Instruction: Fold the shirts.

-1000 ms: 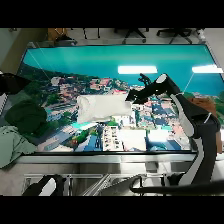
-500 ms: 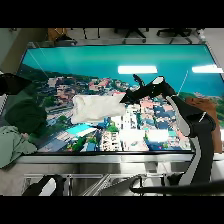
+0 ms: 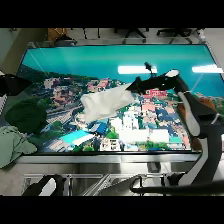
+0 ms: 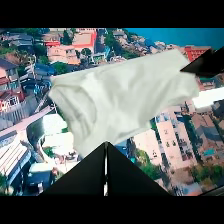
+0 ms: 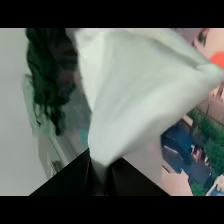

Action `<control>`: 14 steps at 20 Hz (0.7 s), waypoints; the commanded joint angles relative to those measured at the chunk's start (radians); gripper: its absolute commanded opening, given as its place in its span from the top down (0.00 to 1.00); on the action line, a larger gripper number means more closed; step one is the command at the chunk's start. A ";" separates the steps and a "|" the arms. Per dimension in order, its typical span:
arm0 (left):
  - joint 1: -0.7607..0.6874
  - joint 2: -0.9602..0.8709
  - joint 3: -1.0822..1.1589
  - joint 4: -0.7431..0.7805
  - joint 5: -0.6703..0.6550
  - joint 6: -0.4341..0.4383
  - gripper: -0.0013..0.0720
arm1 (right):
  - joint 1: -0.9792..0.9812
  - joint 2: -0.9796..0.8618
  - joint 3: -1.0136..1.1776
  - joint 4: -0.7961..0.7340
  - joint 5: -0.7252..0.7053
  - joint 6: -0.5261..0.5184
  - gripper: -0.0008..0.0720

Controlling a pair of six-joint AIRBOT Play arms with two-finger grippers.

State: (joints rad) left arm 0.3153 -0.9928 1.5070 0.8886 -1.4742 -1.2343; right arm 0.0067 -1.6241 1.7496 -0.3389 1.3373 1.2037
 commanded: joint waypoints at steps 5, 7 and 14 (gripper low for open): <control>0.001 0.000 0.000 0.000 -0.035 0.000 0.97 | -0.487 0.314 0.047 0.084 0.054 0.218 0.95; 0.001 0.000 0.000 0.000 -0.045 0.000 0.97 | -0.636 0.387 0.047 0.024 0.113 0.344 0.95; 0.001 0.000 0.000 -0.002 -0.044 0.000 0.97 | -0.984 0.535 0.040 -0.608 0.504 0.602 0.95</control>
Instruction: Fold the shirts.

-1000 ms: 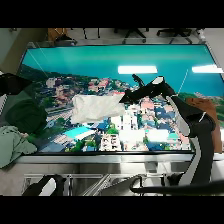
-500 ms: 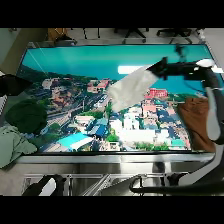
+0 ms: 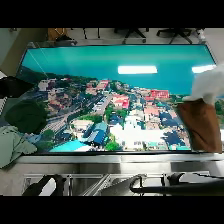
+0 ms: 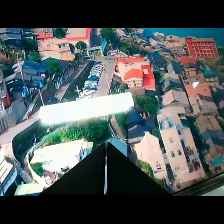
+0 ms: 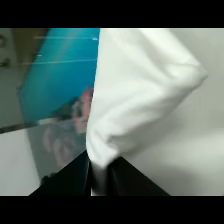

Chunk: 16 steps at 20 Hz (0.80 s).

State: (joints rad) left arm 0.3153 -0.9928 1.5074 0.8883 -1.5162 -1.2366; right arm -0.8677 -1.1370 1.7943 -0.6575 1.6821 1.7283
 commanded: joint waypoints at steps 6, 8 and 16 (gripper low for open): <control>-0.018 -0.002 0.000 0.002 0.006 0.003 0.97 | -0.115 0.069 -0.026 -0.235 0.025 0.094 0.95; -0.018 -0.002 0.000 0.001 0.008 0.003 0.97 | -0.115 0.068 -0.026 -0.060 -0.120 0.094 0.95; -0.018 -0.043 0.000 -0.021 0.033 0.003 0.97 | 0.058 -0.084 -0.026 0.658 -0.721 -0.152 0.95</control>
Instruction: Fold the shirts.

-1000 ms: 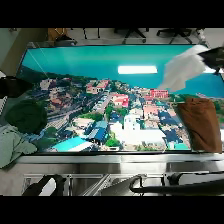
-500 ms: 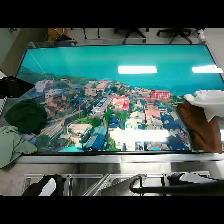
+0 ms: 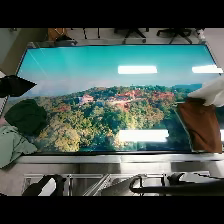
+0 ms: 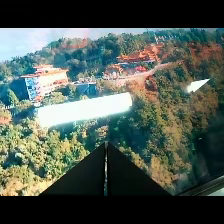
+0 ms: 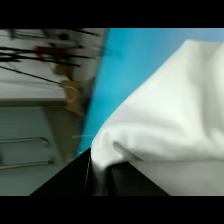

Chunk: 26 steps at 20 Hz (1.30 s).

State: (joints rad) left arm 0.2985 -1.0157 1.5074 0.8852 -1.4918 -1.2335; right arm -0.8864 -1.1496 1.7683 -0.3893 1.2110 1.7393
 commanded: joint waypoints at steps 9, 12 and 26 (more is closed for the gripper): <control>-0.001 -0.123 0.000 -0.077 0.029 0.029 0.97 | 0.319 -0.085 -0.020 0.460 -0.567 -0.264 0.95; -0.001 -0.129 0.000 -0.076 0.017 0.055 0.97 | 0.297 0.076 -0.229 0.120 -0.560 0.032 0.95; -0.001 -0.119 0.000 -0.078 -0.026 0.084 0.97 | -0.373 0.814 -1.175 -0.212 -0.113 0.039 0.95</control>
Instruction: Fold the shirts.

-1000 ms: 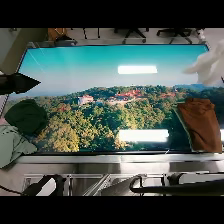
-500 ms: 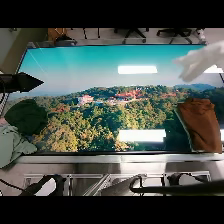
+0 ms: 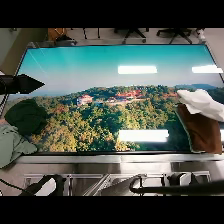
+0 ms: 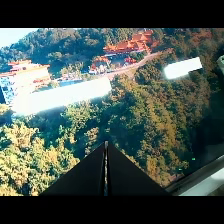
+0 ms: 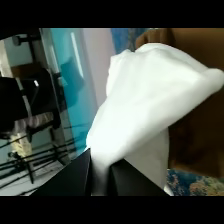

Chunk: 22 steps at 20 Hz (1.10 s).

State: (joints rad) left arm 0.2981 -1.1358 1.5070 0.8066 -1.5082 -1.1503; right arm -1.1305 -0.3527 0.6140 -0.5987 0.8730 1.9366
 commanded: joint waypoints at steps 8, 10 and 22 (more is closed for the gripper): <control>0.000 -0.001 0.000 0.002 0.000 0.001 0.97 | -0.137 -0.084 -0.012 -0.478 0.436 -0.233 0.95; 0.000 -0.007 0.000 0.002 -0.002 0.001 0.97 | -0.123 -0.123 0.003 -0.461 0.381 -0.274 0.56; 0.000 -0.011 0.000 -0.003 0.023 -0.003 0.97 | 0.200 -0.640 0.801 -0.358 0.490 -0.283 0.51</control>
State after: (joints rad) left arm 0.2981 -1.1465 1.5070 0.8062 -1.4925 -1.1500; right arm -1.0729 -0.9089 1.3148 -0.9588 1.3743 1.6207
